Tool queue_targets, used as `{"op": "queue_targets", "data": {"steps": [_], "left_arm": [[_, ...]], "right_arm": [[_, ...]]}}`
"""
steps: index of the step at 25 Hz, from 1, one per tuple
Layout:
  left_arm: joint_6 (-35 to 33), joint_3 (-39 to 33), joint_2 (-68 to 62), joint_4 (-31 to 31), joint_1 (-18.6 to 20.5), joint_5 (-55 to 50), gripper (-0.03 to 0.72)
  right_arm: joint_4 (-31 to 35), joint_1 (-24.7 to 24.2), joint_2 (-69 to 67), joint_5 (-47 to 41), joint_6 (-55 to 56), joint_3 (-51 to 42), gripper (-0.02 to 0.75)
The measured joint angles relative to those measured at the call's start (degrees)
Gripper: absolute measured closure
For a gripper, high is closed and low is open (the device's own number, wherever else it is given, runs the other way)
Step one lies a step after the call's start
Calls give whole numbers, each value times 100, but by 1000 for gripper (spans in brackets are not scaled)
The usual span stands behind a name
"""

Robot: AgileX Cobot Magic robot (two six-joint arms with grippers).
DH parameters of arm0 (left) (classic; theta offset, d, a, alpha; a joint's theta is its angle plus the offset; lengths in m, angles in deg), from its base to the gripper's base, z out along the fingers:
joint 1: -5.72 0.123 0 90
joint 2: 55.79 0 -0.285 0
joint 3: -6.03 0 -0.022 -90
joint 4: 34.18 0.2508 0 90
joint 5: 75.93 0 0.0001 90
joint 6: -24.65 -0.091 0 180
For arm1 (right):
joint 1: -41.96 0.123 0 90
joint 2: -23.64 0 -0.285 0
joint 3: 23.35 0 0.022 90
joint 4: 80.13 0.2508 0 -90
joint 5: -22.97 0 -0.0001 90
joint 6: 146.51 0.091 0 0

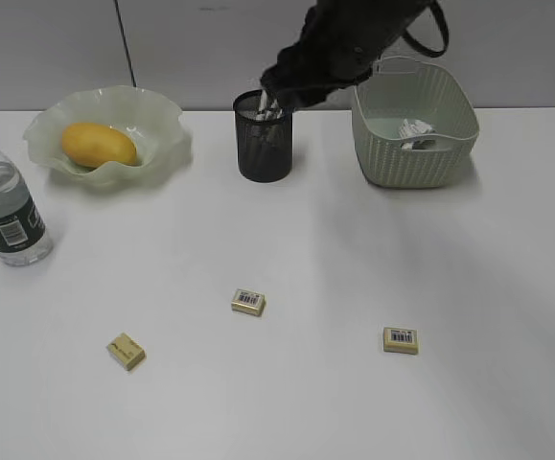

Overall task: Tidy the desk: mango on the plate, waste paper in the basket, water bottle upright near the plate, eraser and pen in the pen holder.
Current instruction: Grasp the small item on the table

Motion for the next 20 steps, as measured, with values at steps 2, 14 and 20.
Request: {"op": "queue_targets", "data": {"steps": [2,14,20], "left_arm": [[0,0,0,0,0,0,455],[0,0,0,0,0,0,455],[0,0,0,0,0,0,455]], "right_arm": [[-114,0,172,-829,-5,0,363],[-375,0,629,-3507,-31,-63,363],[-375,0,1593,-3518,-37,-572,363]]}}
